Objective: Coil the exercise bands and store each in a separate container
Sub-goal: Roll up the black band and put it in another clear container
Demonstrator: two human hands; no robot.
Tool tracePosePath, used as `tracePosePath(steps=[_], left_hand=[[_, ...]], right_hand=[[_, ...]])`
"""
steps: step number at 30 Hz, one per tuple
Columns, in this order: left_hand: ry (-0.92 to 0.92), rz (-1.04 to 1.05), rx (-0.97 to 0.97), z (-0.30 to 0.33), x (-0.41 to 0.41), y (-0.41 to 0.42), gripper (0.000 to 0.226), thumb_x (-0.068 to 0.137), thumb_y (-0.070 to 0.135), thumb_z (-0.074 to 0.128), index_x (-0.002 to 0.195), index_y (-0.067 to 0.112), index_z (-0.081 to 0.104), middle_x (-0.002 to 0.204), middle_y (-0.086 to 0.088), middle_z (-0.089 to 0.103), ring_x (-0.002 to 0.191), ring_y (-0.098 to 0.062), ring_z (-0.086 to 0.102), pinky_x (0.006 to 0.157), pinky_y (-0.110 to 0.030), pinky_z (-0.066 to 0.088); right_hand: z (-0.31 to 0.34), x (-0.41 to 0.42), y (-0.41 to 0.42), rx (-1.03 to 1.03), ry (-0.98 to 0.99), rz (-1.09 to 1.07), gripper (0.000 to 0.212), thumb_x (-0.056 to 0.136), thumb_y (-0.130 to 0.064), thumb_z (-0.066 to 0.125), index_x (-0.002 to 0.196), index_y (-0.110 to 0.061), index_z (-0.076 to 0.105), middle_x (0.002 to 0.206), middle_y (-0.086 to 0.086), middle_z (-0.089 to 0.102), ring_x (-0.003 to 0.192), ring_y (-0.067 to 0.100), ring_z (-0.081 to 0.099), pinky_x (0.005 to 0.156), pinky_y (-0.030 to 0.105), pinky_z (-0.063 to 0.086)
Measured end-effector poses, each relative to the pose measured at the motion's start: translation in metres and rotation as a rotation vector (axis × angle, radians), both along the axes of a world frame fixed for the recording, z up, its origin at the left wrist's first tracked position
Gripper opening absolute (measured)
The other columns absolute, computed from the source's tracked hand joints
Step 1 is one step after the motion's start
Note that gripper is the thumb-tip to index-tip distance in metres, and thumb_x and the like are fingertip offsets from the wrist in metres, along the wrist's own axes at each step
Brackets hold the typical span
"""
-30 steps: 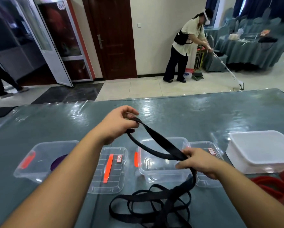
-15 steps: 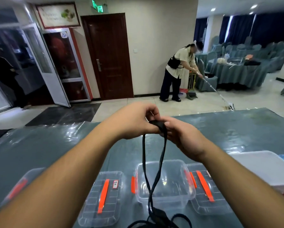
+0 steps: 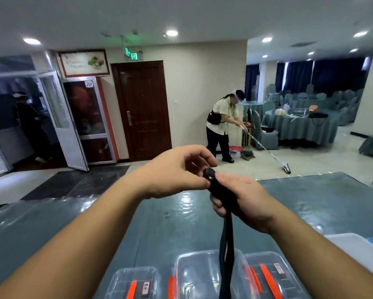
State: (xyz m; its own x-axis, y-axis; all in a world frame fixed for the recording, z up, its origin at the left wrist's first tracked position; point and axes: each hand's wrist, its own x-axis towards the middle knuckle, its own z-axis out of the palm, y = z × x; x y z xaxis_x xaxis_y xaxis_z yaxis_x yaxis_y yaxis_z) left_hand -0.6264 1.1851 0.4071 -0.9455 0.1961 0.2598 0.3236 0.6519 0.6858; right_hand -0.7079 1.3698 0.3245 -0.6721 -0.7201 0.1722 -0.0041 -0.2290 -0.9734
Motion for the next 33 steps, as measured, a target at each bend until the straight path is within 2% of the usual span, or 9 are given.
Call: tracePosePath(steps=[3,5,8,13,16,19,24,27,33], left_hand=[[0.021,-0.060,-0.038,0.002,0.001,-0.002,0.046,0.090,-0.002,0.069,0.123,0.029,0.070,0.121,0.011,0.070,0.113,-0.008,0.068,0.095,-0.034,0.060],[0.190,-0.027,-0.194,0.005,0.001,0.002,0.043,0.091,0.004,0.072,0.122,0.034,0.072,0.127,0.021,0.065,0.118,0.001,0.062,0.093,-0.026,0.058],[0.403,-0.005,-0.318,0.010,0.002,0.004,0.029,0.091,0.015,0.077,0.115,0.032,0.077,0.113,0.021,0.071,0.107,0.004,0.063,0.083,-0.015,0.054],[0.529,0.011,-0.439,0.019,0.002,0.002,0.018,0.090,0.024,0.079,0.107,0.030,0.080,0.098,0.018,0.075,0.094,0.001,0.067,0.082,-0.023,0.055],[0.574,0.008,-0.433,0.022,0.002,0.001,0.015,0.089,0.021,0.080,0.103,0.026,0.081,0.092,0.019,0.074,0.090,0.006,0.067,0.080,-0.015,0.054],[0.611,0.032,-0.382,0.022,0.001,-0.002,0.015,0.088,0.017,0.081,0.101,0.025,0.081,0.089,0.021,0.071,0.089,0.007,0.067,0.079,-0.008,0.050],[0.768,0.199,-0.209,0.002,-0.002,0.007,0.016,0.086,0.009,0.082,0.099,0.018,0.081,0.088,0.013,0.073,0.086,0.000,0.068,0.076,-0.018,0.055],[0.870,0.308,-0.102,-0.017,-0.004,0.021,0.018,0.086,0.007,0.082,0.102,0.016,0.080,0.091,0.008,0.075,0.088,-0.003,0.068,0.080,-0.018,0.055],[0.885,0.258,-0.135,-0.026,-0.002,0.023,0.023,0.088,0.005,0.080,0.110,0.013,0.080,0.100,0.011,0.076,0.095,0.005,0.066,0.087,-0.011,0.050]], right_hand=[[0.006,-0.008,0.005,-0.078,-0.053,-0.006,0.032,0.102,-0.042,0.054,0.089,-0.023,0.077,0.064,0.001,0.042,0.053,0.014,0.040,0.053,0.025,0.036],[0.009,-0.011,0.009,-0.082,-0.059,0.028,0.031,0.104,-0.041,0.054,0.090,-0.023,0.075,0.064,0.000,0.040,0.053,0.013,0.036,0.052,0.024,0.033],[0.012,-0.011,0.009,-0.080,-0.065,0.066,0.028,0.103,-0.040,0.055,0.089,-0.021,0.070,0.065,0.000,0.039,0.053,0.014,0.035,0.053,0.026,0.032],[0.017,-0.001,0.007,-0.034,0.113,-0.109,0.031,0.095,-0.045,0.059,0.103,-0.020,0.077,0.082,0.008,0.065,0.073,0.021,0.064,0.073,0.038,0.060],[0.025,0.005,0.012,-0.022,0.231,-0.108,0.028,0.087,-0.044,0.069,0.103,-0.024,0.081,0.093,0.005,0.076,0.087,0.025,0.074,0.088,0.042,0.064],[0.033,0.008,0.016,0.020,0.269,-0.103,0.020,0.090,-0.032,0.072,0.106,-0.025,0.081,0.102,0.011,0.080,0.096,0.026,0.078,0.085,0.033,0.063],[0.043,0.011,0.015,-0.118,0.193,-0.187,0.029,0.086,-0.027,0.072,0.106,-0.008,0.081,0.096,0.021,0.079,0.091,0.030,0.079,0.080,0.034,0.064],[0.046,0.012,0.005,-0.201,0.181,-0.246,0.022,0.096,-0.019,0.066,0.107,-0.006,0.081,0.095,0.020,0.079,0.085,0.024,0.077,0.078,0.033,0.063],[0.046,0.012,0.004,-0.248,0.099,-0.256,0.024,0.095,-0.021,0.066,0.108,-0.008,0.081,0.105,0.017,0.080,0.097,0.028,0.077,0.081,0.033,0.062]])
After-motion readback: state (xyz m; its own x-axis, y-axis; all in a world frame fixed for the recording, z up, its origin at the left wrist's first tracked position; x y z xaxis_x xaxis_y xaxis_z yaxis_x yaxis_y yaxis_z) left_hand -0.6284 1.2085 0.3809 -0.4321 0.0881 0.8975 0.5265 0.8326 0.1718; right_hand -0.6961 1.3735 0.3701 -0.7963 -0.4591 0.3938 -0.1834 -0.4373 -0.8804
